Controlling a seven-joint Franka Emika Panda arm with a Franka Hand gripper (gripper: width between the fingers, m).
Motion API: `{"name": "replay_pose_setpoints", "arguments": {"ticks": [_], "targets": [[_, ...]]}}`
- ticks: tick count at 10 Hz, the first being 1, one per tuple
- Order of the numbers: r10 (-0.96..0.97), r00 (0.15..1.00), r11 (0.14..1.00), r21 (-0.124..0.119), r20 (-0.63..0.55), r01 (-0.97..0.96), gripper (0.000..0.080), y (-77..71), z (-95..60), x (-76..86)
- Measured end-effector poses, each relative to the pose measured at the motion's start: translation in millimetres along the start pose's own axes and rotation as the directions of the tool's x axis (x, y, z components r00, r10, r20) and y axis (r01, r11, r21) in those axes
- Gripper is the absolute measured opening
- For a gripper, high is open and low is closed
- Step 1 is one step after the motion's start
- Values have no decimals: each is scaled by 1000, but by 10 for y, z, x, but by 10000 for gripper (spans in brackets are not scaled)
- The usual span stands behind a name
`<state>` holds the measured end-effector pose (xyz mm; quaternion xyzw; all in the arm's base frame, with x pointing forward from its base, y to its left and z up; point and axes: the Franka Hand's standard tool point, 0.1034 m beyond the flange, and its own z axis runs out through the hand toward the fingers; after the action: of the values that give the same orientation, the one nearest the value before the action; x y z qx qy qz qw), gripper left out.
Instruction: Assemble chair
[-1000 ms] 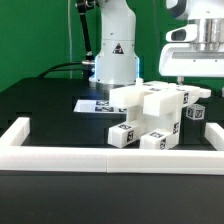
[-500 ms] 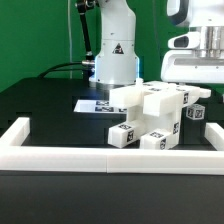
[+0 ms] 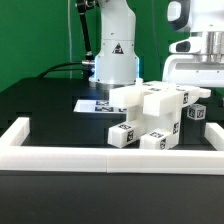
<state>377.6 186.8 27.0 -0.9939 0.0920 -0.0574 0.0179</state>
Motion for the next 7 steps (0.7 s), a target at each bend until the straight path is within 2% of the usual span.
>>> {"name": "replay_pose_setpoints", "arguments": {"ticks": [3,7], "targets": [[-16,1000,1000,1,-6,16,649,8,-3,34],[-14,1000,1000,0,15,14,649,15,-99,77]]}}
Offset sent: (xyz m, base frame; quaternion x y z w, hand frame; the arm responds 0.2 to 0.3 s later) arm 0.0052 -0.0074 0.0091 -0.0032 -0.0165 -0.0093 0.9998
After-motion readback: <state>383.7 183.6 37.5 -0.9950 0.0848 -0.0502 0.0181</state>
